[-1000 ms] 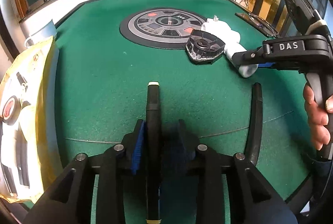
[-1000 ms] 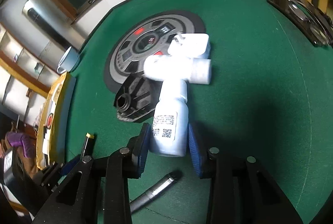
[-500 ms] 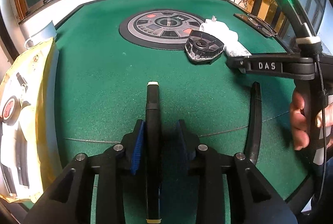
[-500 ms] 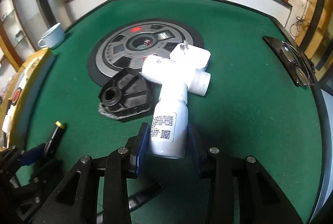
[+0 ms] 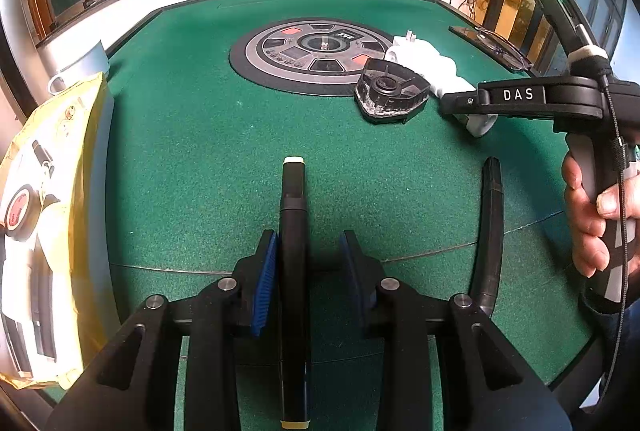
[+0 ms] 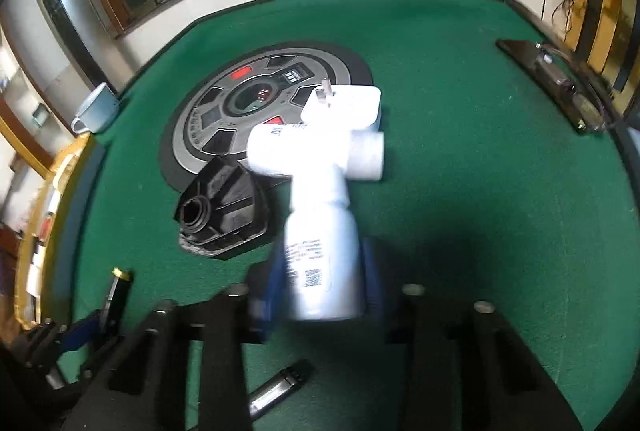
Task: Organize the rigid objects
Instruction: 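Lift the black marker with the left tool while the right tool lifts the white bottle, then carry the marker with the left tool while the right tool carries the bottle over the tray, then lower the marker and white bottle into the tray and open both tools, then move both open tools back over the items on the table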
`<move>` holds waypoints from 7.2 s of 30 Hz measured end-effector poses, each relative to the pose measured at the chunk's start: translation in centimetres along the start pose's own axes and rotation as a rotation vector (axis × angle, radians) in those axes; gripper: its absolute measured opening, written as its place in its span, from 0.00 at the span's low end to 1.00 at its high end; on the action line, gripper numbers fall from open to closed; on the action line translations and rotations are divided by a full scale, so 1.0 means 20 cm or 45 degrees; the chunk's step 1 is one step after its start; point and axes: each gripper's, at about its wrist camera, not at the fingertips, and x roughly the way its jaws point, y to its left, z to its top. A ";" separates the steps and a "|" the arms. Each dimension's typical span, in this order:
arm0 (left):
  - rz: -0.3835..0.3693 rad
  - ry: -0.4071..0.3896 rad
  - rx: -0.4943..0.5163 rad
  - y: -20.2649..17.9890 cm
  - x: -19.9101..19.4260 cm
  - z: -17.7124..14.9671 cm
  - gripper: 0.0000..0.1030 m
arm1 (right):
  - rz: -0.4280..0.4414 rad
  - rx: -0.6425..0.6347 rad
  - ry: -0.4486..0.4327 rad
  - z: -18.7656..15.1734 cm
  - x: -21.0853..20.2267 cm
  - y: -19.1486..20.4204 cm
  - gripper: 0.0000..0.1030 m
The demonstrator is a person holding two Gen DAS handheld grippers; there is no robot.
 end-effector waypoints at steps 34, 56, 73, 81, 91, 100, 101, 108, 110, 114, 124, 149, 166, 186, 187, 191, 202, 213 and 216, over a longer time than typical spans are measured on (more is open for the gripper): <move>0.200 -0.237 -0.050 0.01 -0.19 0.01 0.12 | 0.264 -0.091 -0.128 -0.07 -0.24 0.22 0.30; 0.183 -0.324 -0.096 0.04 -0.32 0.02 0.12 | 0.319 -0.139 -0.159 -0.12 -0.27 0.31 0.30; 0.161 -0.479 -0.359 0.44 -0.60 -0.04 0.12 | 0.448 -0.278 -0.180 -0.22 -0.31 0.72 0.30; 0.216 -0.530 -0.529 0.72 -0.70 -0.13 0.12 | 0.510 -0.411 -0.160 -0.24 -0.28 1.06 0.30; -0.165 -0.338 -0.472 0.68 -0.58 -0.13 0.12 | 0.469 -0.283 -0.297 -0.12 -0.37 0.93 0.30; -0.283 0.038 -0.176 0.13 -0.20 -0.03 0.13 | 0.425 -0.161 -0.323 -0.11 -0.39 0.67 0.30; -0.258 0.064 -0.152 0.09 -0.16 -0.02 0.13 | 0.427 -0.156 -0.324 -0.11 -0.40 0.66 0.30; -0.168 0.127 -0.141 0.04 -0.01 0.01 0.31 | 0.483 -0.130 -0.316 -0.11 -0.43 0.60 0.30; -0.171 0.146 -0.132 0.03 0.04 0.00 0.31 | 0.489 -0.131 -0.319 -0.12 -0.44 0.61 0.30; -0.133 0.079 -0.122 0.03 0.04 -0.01 0.12 | 0.489 -0.126 -0.325 -0.12 -0.44 0.60 0.30; -0.149 -0.128 -0.225 0.17 -0.27 0.01 0.12 | 0.482 -0.120 -0.326 -0.12 -0.43 0.59 0.30; 0.289 -0.300 -0.615 0.93 -0.41 -0.22 0.12 | 0.517 -0.459 -0.179 -0.29 -0.20 1.35 0.30; 0.469 -0.360 -0.588 1.02 -0.33 -0.25 0.12 | 0.400 -0.520 -0.152 -0.22 0.05 1.64 0.30; 0.441 -0.307 -0.591 0.99 -0.34 -0.25 0.20 | 0.408 -0.541 -0.149 -0.20 0.03 1.66 0.41; 0.442 -0.308 -0.594 0.98 -0.35 -0.25 0.20 | 0.410 -0.545 -0.159 -0.20 0.01 1.66 0.41; 0.444 -0.319 -0.599 0.96 -0.39 -0.24 0.20 | 0.434 -0.546 -0.183 -0.21 -0.04 1.65 0.43; 0.423 -0.360 -0.530 0.78 -0.50 -0.18 0.20 | 0.445 -0.508 -0.251 -0.19 -0.18 1.46 0.52; 0.085 -0.296 -0.237 0.33 -0.44 -0.04 0.20 | 0.399 -0.367 -0.324 -0.14 -0.38 0.83 0.52; -0.086 -0.215 -0.121 0.16 -0.35 0.00 0.20 | 0.328 -0.298 -0.374 -0.10 -0.44 0.54 0.52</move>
